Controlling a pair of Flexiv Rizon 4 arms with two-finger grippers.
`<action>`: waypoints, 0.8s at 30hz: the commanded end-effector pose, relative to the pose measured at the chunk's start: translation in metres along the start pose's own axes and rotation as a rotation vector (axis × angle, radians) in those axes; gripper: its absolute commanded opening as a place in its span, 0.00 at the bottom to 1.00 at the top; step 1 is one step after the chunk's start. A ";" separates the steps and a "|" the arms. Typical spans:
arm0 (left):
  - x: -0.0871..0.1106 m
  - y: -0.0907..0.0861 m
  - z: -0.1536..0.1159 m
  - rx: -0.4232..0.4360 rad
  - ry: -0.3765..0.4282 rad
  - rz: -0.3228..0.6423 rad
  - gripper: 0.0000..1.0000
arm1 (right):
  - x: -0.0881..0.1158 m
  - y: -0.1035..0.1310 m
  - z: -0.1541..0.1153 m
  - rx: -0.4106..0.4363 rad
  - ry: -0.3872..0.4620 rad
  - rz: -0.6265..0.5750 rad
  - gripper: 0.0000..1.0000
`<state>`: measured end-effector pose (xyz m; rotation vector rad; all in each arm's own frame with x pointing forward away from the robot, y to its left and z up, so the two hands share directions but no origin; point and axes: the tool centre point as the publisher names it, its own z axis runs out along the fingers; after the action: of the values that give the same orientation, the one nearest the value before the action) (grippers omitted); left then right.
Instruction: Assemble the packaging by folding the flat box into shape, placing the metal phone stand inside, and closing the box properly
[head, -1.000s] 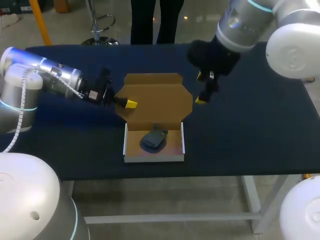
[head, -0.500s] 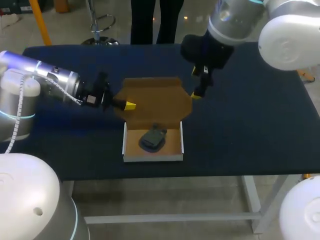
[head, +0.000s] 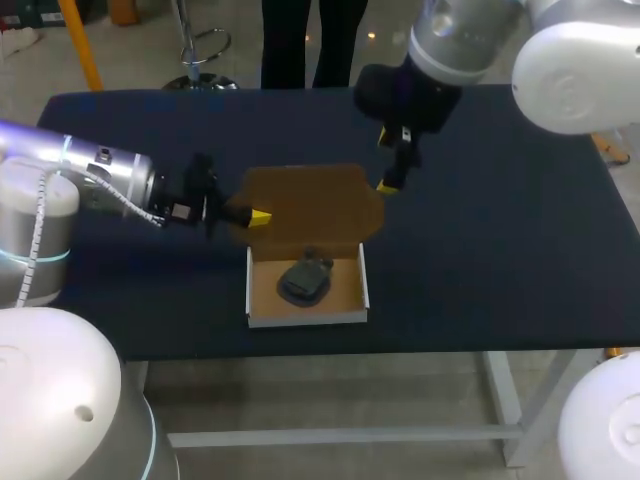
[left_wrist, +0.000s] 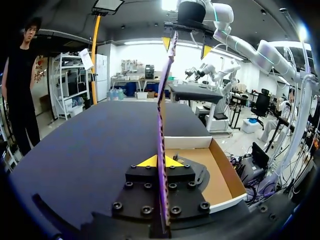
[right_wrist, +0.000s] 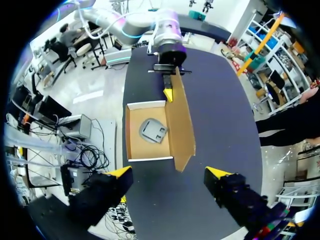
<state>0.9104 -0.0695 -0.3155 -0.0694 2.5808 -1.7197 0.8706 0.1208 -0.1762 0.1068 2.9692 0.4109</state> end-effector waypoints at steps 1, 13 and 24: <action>0.004 0.001 0.001 0.014 -0.016 0.024 0.00 | -0.002 0.003 -0.002 0.005 0.007 -0.004 1.00; 0.006 0.008 0.004 0.017 -0.026 0.066 0.00 | -0.004 0.007 -0.004 0.007 0.010 -0.013 1.00; 0.008 0.008 0.002 0.019 -0.021 0.086 0.00 | -0.009 0.018 -0.002 0.016 0.012 -0.032 1.00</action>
<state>0.9036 -0.0691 -0.3212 0.0225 2.5132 -1.7029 0.8755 0.1315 -0.1702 0.0635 2.9668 0.4034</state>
